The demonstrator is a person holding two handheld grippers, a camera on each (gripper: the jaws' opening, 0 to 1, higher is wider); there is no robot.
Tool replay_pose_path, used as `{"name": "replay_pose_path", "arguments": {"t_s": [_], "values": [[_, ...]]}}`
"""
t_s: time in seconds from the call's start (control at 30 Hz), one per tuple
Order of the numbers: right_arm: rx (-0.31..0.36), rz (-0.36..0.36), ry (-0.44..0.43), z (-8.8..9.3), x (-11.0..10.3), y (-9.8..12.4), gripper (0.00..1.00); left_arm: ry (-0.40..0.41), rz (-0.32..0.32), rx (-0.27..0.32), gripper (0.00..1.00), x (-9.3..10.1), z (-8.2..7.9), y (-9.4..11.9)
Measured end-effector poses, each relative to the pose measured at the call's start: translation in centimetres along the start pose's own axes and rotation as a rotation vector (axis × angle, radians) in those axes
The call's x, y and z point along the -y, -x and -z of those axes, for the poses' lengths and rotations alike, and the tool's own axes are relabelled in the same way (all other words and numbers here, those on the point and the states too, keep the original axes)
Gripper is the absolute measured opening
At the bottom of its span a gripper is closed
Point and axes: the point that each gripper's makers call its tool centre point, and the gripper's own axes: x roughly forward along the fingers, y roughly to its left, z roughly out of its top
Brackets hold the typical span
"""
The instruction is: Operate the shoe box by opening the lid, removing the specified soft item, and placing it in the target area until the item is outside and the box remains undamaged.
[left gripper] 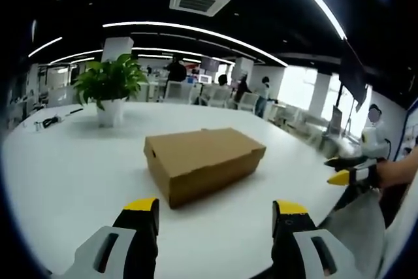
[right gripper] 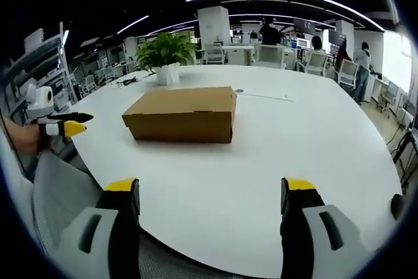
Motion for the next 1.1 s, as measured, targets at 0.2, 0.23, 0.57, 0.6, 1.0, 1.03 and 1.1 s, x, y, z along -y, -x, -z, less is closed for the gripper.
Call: {"name": "replay_pose_path", "arguments": {"t_s": [0.2,0.23,0.57,0.6,1.0,1.03,1.1], "values": [[-0.001,-0.01,0.004,-0.5,-0.2,-1.0,0.85,-0.013,-0.009,0.005,0.71,-1.2,-0.7,-0.9],[0.0,-0.013,0.006,-0.6,-0.3,-1.3,0.85,-0.015,-0.013,0.005,0.71,-1.7,-0.7,-1.1],[-0.004,-0.023,0.017,-1.4,0.0,-3.1,0.84,-0.012,-0.033,0.004,0.71,-3.3,-1.1,-2.5],[-0.005,-0.023,0.015,-1.5,0.0,-3.2,0.84,-0.014,-0.035,0.001,0.71,-3.4,-1.1,-2.6],[-0.02,-0.031,0.024,-1.8,0.5,-5.4,0.84,-0.011,-0.046,-0.026,0.71,-4.8,-0.8,-4.2],[-0.021,-0.031,0.026,-1.8,0.6,-5.5,0.84,-0.013,-0.045,-0.027,0.71,-4.9,-0.8,-4.3],[-0.023,-0.033,0.027,-2.0,0.6,-5.9,0.84,-0.015,-0.037,-0.034,0.71,-4.8,-0.6,-4.8]]}}
